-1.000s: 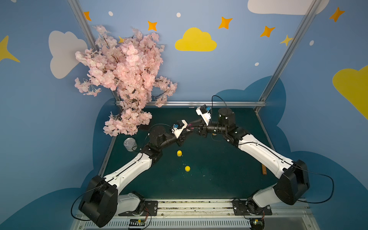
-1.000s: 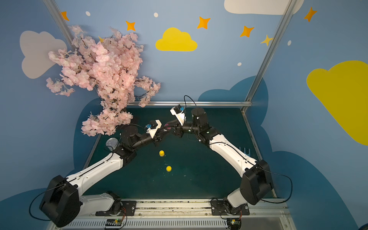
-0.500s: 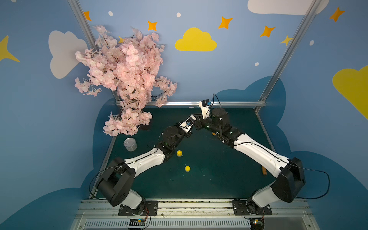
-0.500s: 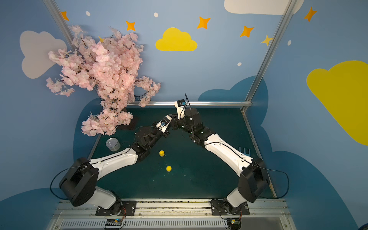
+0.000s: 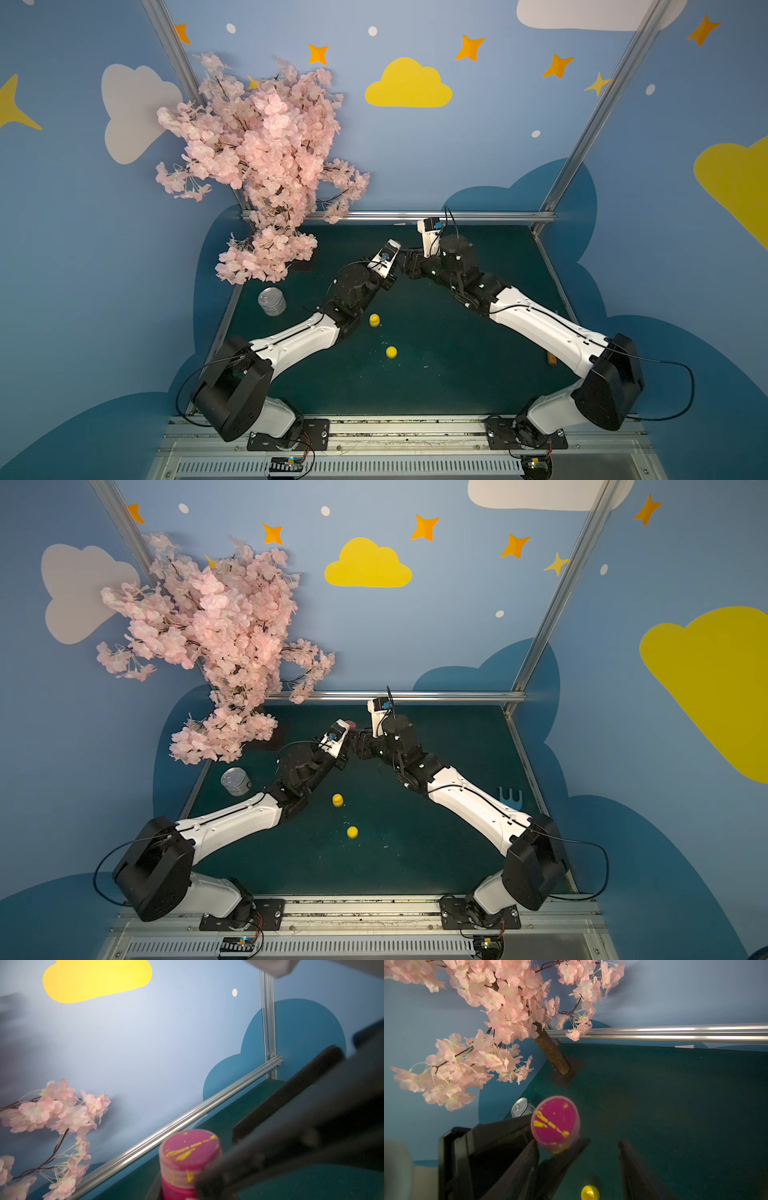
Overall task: Close the paint jar lid
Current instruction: Screw the lid onto the paint jar.
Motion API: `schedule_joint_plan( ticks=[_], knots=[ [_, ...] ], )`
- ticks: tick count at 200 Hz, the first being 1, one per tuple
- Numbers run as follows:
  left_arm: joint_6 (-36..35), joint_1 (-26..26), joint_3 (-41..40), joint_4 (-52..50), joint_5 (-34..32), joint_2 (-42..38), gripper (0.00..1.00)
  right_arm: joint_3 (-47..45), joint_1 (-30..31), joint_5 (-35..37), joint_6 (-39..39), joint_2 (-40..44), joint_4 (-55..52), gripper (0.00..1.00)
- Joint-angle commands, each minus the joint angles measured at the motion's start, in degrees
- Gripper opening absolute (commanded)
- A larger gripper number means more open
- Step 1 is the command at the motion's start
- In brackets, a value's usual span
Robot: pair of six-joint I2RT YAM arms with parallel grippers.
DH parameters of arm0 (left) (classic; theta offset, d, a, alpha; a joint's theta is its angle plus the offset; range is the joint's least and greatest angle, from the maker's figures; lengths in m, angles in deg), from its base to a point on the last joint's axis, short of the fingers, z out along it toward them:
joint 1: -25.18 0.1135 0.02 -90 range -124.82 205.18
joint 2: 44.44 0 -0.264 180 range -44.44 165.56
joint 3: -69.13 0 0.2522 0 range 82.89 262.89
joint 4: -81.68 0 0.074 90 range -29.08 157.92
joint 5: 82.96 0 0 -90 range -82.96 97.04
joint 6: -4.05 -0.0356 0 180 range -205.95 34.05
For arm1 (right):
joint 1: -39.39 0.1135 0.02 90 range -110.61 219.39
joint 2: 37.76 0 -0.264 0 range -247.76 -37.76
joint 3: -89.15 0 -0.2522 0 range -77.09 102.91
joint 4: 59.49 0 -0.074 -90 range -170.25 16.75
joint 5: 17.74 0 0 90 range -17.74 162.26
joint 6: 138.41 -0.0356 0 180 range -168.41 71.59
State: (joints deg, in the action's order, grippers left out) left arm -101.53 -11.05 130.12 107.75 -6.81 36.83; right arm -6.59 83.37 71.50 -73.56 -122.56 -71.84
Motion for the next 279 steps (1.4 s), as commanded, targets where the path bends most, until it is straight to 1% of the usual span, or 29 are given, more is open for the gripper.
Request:
schedule_joint_plan(
  ticks=[1,11,20,29,38,49,52,64,70,81,97,113,127,144,162,181,203,222,279],
  knots=[
    [7.84,1.75,-0.51,1.75,0.92,-5.84,0.26,-4.74,0.21,-1.92,0.96,1.77,-8.48,0.69],
    [9.62,2.70,-1.54,-0.63,1.68,-6.99,0.26,-6.06,0.08,-2.89,1.45,3.17,-7.94,0.73],
    [11.69,4.06,-2.61,-2.33,3.79,-8.14,0.26,-7.32,-0.04,-3.47,1.72,4.56,-7.96,0.74],
    [14.09,5.57,-3.75,-4.13,6.29,-9.39,0.26,-8.41,-0.25,-2.45,1.17,6.00,-8.70,0.74],
    [16.27,7.67,-4.82,-5.56,11.17,-10.64,0.26,-9.69,-0.57,-2.15,1.67,7.54,-8.65,0.74],
    [18.28,10.05,-5.83,-7.33,19.38,-11.97,0.27,-11.61,-1.53,-5.24,5.07,9.20,-6.69,0.74],
    [18.64,10.76,-6.01,-7.77,21.51,-12.13,0.28,-12.22,-1.86,-6.40,5.86,9.65,-6.19,0.74],
    [19.00,12.98,-6.18,-10.28,35.03,-12.60,0.28,-14.12,-3.78,-11.66,8.68,11.59,-3.56,0.74],
    [18.50,13.55,-6.18,-11.53,39.96,-12.63,0.28,-14.98,-4.94,-14.68,9.89,12.50,-1.95,0.74],
    [16.79,13.74,-6.71,-12.72,48.80,-13.04,0.28,-16.35,-7.17,-22.68,12.49,13.69,1.41,0.73],
    [16.04,13.72,-8.12,-12.03,57.29,-13.98,0.29,-16.46,-9.20,-31.94,17.23,14.02,3.51,0.73],
    [14.47,13.72,-8.82,-12.76,61.73,-14.65,0.30,-14.49,-9.87,-39.92,22.61,13.61,1.35,0.71],
    [13.16,13.58,-8.94,-14.15,64.13,-14.85,0.30,-13.33,-10.36,-46.43,26.04,13.27,0.78,0.70],
    [12.75,13.50,-8.99,-14.05,66.11,-14.86,0.30,-12.32,-10.65,-53.50,26.46,12.02,2.82,0.68],
    [12.85,13.19,-8.94,-13.05,68.02,-14.50,0.30,-10.03,-10.57,-58.17,26.07,10.08,2.81,0.66],
    [11.95,12.76,-8.64,-13.18,68.61,-13.87,0.29,-7.58,-10.50,-63.18,27.02,8.03,2.26,0.65],
    [11.58,12.19,-8.64,-12.33,68.34,-13.86,0.29,-4.74,-10.24,-66.37,27.93,4.78,1.05,0.64],
    [11.27,11.79,-8.56,-11.53,68.08,-13.78,0.29,-2.81,-9.67,-68.16,27.97,2.48,0.06,0.61],
    [10.04,11.60,-7.68,-12.02,67.04,-14.12,0.28,-1.43,-7.39,-68.09,29.47,-0.08,-1.20,0.57]
  ],
)
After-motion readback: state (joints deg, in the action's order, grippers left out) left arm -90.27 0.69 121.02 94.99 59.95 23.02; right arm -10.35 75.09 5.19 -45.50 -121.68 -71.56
